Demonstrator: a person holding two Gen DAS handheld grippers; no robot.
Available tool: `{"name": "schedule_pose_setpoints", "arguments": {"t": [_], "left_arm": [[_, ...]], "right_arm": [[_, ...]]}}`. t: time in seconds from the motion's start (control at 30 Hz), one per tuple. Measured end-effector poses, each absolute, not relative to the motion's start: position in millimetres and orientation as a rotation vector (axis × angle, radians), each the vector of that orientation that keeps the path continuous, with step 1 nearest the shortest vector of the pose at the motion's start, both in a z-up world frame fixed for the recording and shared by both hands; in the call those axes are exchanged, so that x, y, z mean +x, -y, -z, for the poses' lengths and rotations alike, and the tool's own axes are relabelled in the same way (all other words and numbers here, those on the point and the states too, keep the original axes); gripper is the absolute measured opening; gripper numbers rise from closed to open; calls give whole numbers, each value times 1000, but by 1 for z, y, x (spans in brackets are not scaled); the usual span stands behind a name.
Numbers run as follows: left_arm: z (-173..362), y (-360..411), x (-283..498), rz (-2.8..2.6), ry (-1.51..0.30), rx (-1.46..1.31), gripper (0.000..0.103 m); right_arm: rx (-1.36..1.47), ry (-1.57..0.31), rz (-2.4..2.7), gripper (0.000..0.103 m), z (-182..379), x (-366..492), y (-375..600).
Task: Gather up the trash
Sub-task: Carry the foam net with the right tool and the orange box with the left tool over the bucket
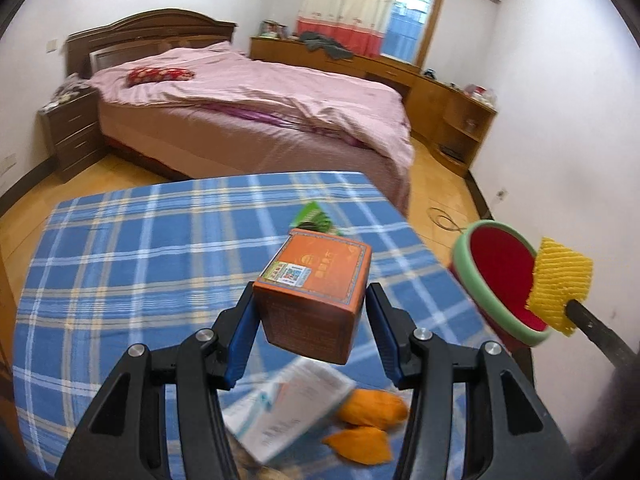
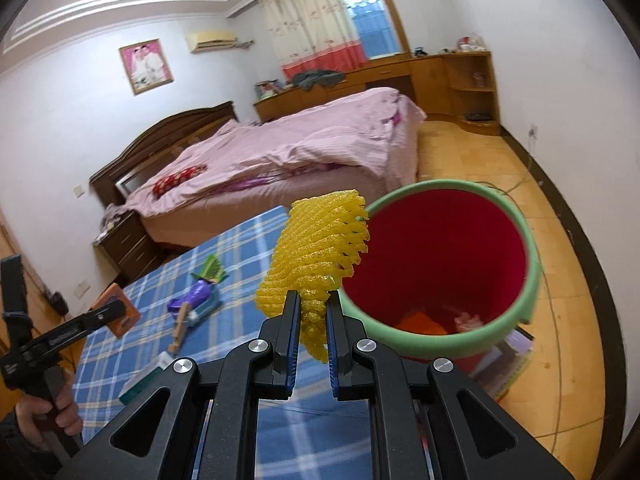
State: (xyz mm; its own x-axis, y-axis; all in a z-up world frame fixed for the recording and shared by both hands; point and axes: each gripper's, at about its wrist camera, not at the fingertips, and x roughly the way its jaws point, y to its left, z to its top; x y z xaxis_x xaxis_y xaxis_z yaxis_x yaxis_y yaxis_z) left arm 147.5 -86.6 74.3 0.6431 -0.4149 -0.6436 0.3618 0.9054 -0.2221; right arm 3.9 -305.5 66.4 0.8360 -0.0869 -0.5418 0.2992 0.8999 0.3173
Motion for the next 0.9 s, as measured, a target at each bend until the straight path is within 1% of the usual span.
{"name": "schedule_pose_setpoints", "arguments": {"t": [0.43,0.63,0.9], "left_arm": [[-87,178,124,640,-808,16,53],[-92,227,118,693,-791,79,53],[-82,286,121,757,-799,106,53]], "right_arm": [[484,-541,289,12,-60,-31,355],[510,-524,319,12,-59,-42,383],[534,-509,357,13,-53,-52,412]]}}
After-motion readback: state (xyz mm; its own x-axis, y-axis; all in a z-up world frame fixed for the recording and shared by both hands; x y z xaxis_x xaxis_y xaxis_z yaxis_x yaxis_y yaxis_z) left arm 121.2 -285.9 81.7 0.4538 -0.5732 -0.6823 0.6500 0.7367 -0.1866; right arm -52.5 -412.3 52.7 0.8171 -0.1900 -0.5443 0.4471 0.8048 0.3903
